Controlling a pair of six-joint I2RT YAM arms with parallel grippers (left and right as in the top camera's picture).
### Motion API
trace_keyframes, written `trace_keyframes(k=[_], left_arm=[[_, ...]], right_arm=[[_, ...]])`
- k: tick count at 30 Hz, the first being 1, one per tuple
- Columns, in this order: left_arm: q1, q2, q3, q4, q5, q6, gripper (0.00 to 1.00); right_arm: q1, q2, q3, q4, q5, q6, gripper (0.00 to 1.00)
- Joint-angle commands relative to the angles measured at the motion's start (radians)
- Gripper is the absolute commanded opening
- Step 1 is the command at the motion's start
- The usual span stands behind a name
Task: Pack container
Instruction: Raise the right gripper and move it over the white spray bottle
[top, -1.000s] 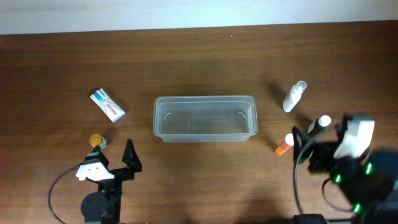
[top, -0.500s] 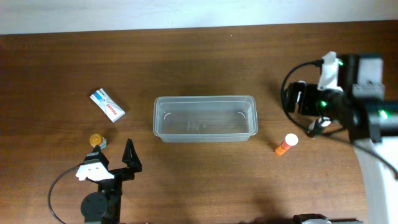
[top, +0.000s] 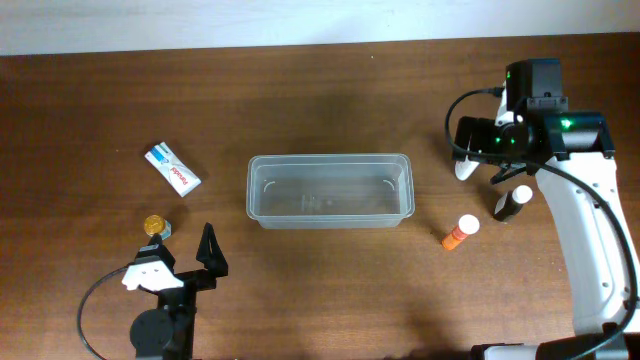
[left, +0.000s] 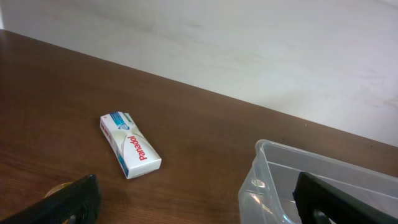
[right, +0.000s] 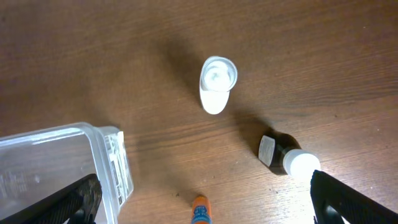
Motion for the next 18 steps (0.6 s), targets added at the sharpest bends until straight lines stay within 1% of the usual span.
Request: trace_keyframes(k=[1,3,6,10,13,15,18], left_arm=[[0.004,-0.01,-0.006,0.0,0.011,0.008,0.99],[0.004,-0.01,-0.006,0.0,0.011,0.008,0.99],[0.004,-0.01,-0.006,0.0,0.011,0.008,0.99],[0.004,-0.01,-0.006,0.0,0.011,0.009,0.99],[0.004,-0.01,-0.006,0.0,0.011,0.008,0.99],[0.004,-0.01,-0.006,0.0,0.011,0.008,0.99],[0.004,-0.01,-0.006,0.0,0.011,0.009,0.99]], right_arm=[[0.008,-0.003,0.044,-0.016,0.026,0.023,0.98],[0.006,0.008,0.097,-0.063,-0.001,0.011,0.98],[-0.014,0.05,0.227,-0.166,-0.063,-0.025,0.98],[-0.064,0.16,0.472,-0.336,-0.117,-0.064,0.98],[-0.097,0.241,0.597,-0.407,-0.121,-0.089,0.98],[-0.116,0.294,0.635,-0.427,-0.121,-0.114,0.98],[-0.135,0.356,0.637,-0.431,-0.121,-0.114,0.99]])
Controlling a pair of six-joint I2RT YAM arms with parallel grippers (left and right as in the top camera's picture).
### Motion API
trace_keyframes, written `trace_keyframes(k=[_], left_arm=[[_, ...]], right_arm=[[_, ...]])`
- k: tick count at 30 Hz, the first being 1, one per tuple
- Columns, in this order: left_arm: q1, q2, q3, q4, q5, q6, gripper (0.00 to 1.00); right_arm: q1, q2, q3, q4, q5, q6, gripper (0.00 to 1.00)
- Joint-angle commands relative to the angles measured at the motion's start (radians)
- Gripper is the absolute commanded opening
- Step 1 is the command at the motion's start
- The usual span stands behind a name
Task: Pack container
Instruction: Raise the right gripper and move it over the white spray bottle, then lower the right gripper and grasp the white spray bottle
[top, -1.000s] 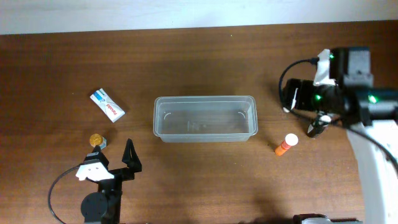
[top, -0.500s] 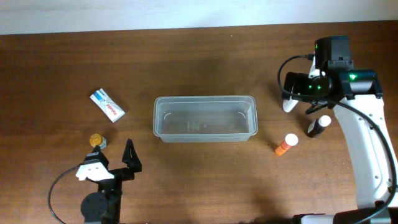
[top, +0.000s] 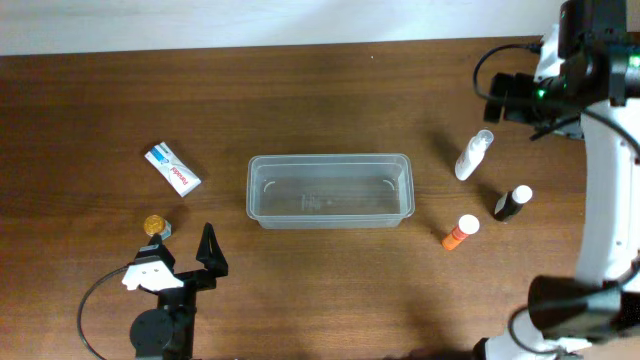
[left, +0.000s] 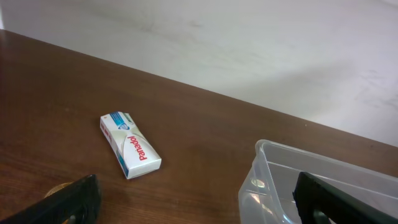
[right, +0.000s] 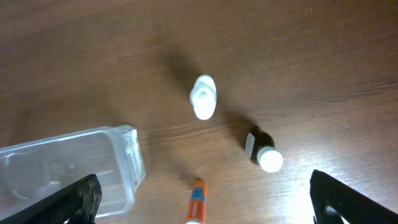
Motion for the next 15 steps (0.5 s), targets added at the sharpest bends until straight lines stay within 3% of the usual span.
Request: trace_keyframes(k=[1,15], left_arm=[[0.004,-0.01,-0.006,0.0,0.011,0.008,0.99],[0.004,-0.01,-0.006,0.0,0.011,0.008,0.99]], right_arm=[[-0.021,0.097,0.015,-0.012,-0.016,-0.03,0.98],[-0.017,0.297,0.013,-0.013,-0.053,-0.024,0.99]])
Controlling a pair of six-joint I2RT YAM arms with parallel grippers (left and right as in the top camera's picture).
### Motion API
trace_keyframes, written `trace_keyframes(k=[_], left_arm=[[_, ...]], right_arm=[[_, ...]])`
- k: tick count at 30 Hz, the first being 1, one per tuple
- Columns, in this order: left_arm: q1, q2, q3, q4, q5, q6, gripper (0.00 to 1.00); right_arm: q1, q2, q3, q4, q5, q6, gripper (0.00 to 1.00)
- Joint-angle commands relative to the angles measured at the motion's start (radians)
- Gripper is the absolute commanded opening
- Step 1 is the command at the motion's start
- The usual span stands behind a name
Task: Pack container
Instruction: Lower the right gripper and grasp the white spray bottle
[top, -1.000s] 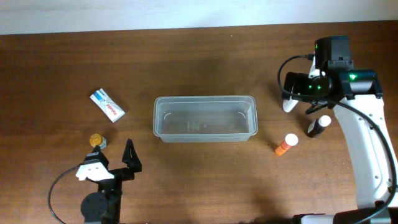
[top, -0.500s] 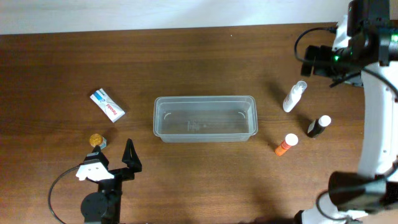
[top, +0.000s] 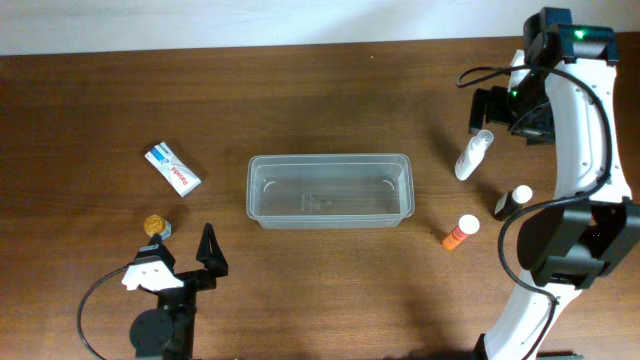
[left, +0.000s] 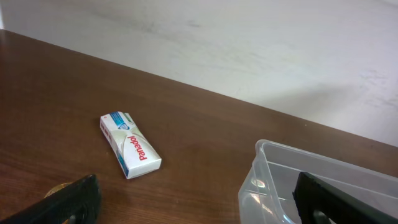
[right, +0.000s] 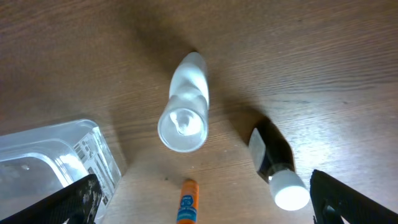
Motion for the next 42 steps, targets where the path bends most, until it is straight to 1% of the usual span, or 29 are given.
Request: trace_keyframes(k=[1,11,13,17,22,27,33,34,35,36,37,42], left_arm=[[0.004,-0.01,-0.006,0.0,0.011,0.008,0.99],[0.004,-0.01,-0.006,0.0,0.011,0.008,0.99],[0.004,-0.01,-0.006,0.0,0.011,0.008,0.99],[0.004,-0.01,-0.006,0.0,0.011,0.008,1.0],[0.004,-0.01,-0.006,0.0,0.011,0.008,0.99],[0.004,-0.01,-0.006,0.0,0.011,0.008,0.99],[0.004,-0.01,-0.006,0.0,0.011,0.008,0.99],[0.004,-0.01,-0.006,0.0,0.011,0.009,0.99],[0.004,-0.01,-0.006,0.0,0.011,0.008,0.99],[0.004,-0.01,-0.006,0.0,0.011,0.008,0.99],[0.004,-0.01,-0.006,0.0,0.011,0.008,0.99],[0.004,-0.01,-0.006,0.0,0.011,0.008,0.99]], right_arm=[[0.005,0.023,0.008,0.005,-0.044,0.001,0.98],[0.029,0.073,0.005,0.041,-0.057,0.019,1.0],[0.031,0.085,-0.003,0.055,-0.053,0.019,0.98],[0.03,0.093,-0.042,0.083,-0.037,0.019,0.97],[0.03,0.095,-0.127,0.159,-0.024,0.014,0.97],[0.03,0.096,-0.18,0.22,-0.024,-0.016,0.96],[0.03,0.096,-0.221,0.27,-0.023,-0.039,0.92],[0.03,0.096,-0.23,0.278,-0.024,-0.038,0.89],[0.03,0.096,-0.235,0.285,-0.024,-0.038,0.85],[0.03,0.096,-0.245,0.294,-0.024,-0.038,0.74],[0.03,0.096,-0.253,0.3,-0.023,-0.038,0.67],[0.03,0.096,-0.284,0.319,-0.023,-0.039,0.5]])
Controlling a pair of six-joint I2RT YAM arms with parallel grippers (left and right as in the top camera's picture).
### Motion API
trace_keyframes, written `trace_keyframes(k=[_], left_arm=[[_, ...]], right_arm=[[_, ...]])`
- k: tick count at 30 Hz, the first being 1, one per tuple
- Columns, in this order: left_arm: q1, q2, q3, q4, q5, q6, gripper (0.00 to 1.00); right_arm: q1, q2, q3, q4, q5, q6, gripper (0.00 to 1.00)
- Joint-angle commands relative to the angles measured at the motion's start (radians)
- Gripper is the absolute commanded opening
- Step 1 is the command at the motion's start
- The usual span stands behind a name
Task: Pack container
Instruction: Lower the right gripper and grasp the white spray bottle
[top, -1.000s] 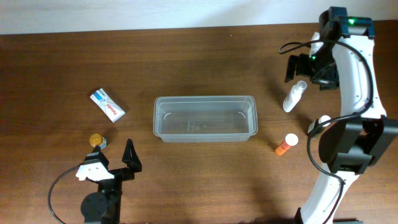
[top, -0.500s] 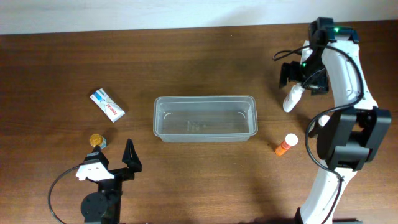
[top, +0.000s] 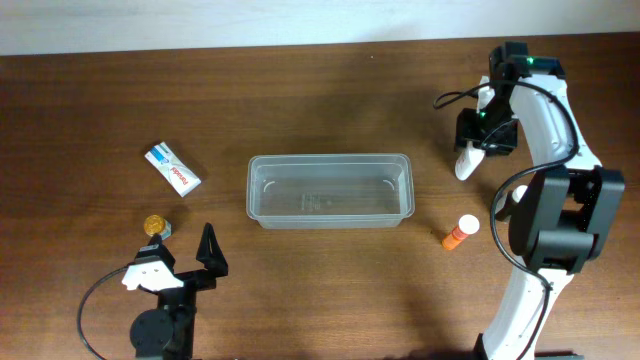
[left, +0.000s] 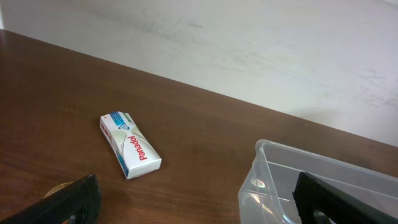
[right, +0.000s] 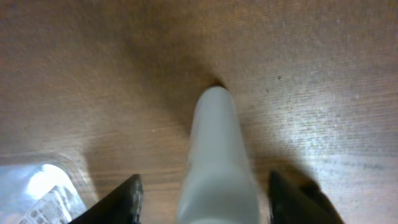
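A clear plastic container (top: 325, 190) sits mid-table, with nothing in it. To its right a white bottle (top: 466, 163) stands on the wood. My right gripper (top: 478, 138) is low over it. In the right wrist view the white bottle (right: 216, 143) fills the gap, and the dark fingers (right: 121, 200) stand apart on either side, clear of it. An orange tube (top: 458, 232) lies near the container's right end. My left gripper (top: 182, 260) rests open at the front left.
A white Panadol box (top: 172, 168) lies left of the container and also shows as the box (left: 130, 144) in the left wrist view. A small gold-capped jar (top: 154, 225) sits by the left gripper. My right arm hides most of a dark bottle beside the orange tube.
My right gripper was higher, with the white bottle, the dark bottle and the orange tube all in its view. It is now low, with its open fingers on either side of the white bottle. The left arm is unchanged.
My right gripper was open above the group of bottles right of the container. Then it was higher and nearer the table's far edge. After that it was closer over the white bottle, and now its fingers flank that bottle. No object has moved, and the left arm stayed still.
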Motion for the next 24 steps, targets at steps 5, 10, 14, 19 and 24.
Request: trace_keyframes(k=[5,10,14,19,24], left_arm=[[0.004,-0.01,-0.006,0.0,0.011,0.008,0.99],[0.004,-0.01,-0.006,0.0,0.011,0.009,0.99],[0.004,-0.01,-0.006,0.0,0.011,0.008,0.99],[0.004,-0.01,-0.006,0.0,0.011,0.008,0.99],[0.004,-0.01,-0.006,0.0,0.011,0.008,0.99]], right_arm=[[0.004,0.006,-0.035,0.014,0.039,-0.002,0.32],[0.004,0.005,-0.035,0.01,0.059,-0.002,0.22],[0.005,0.005,-0.027,0.001,0.058,-0.002,0.22],[0.006,0.005,0.05,-0.064,0.039,-0.002,0.22],[0.009,-0.007,0.209,-0.17,-0.003,-0.002,0.21]])
